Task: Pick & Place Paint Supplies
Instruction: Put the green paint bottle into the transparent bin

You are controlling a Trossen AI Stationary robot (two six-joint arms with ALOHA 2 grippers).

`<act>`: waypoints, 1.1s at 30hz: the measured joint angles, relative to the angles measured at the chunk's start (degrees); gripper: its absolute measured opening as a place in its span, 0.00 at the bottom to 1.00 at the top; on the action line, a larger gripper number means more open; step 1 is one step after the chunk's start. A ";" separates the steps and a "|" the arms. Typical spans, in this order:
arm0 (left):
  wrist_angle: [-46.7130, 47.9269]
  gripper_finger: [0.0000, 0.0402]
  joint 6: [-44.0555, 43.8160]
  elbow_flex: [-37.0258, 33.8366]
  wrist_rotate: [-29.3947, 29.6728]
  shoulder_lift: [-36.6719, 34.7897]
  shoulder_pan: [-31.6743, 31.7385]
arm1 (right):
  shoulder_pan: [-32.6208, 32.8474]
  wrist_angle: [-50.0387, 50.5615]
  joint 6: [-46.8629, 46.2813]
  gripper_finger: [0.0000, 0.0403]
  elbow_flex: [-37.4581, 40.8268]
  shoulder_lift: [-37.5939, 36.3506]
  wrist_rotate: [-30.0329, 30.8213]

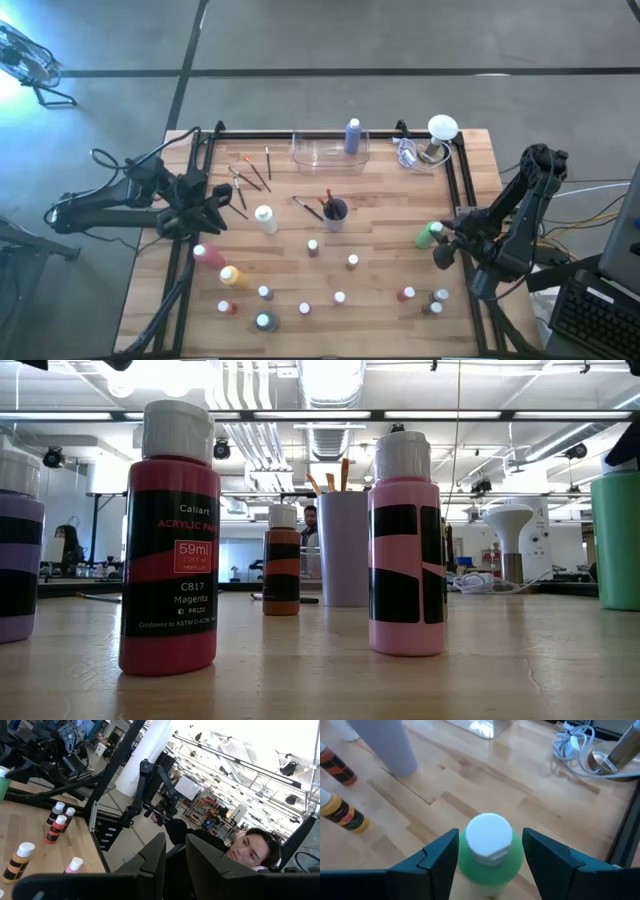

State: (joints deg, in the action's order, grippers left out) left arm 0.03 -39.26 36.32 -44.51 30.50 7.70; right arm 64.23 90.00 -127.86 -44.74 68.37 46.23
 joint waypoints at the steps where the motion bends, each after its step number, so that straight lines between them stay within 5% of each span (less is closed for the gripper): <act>1: 0.00 0.20 0.01 0.00 0.02 0.02 0.02 | -0.26 -0.02 0.17 0.53 0.01 0.01 0.46; 25: 0.00 0.20 0.02 -0.01 0.00 0.01 0.01 | -2.43 -1.95 4.62 0.30 0.03 0.05 -0.15; 33: 0.00 0.20 0.00 -0.02 0.02 0.02 0.02 | -2.43 -2.19 4.62 0.32 0.03 0.05 -0.02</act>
State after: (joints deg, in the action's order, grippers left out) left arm 0.03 -39.26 36.29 -44.49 30.52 7.72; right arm 61.80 87.81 -123.24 -44.71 68.42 46.21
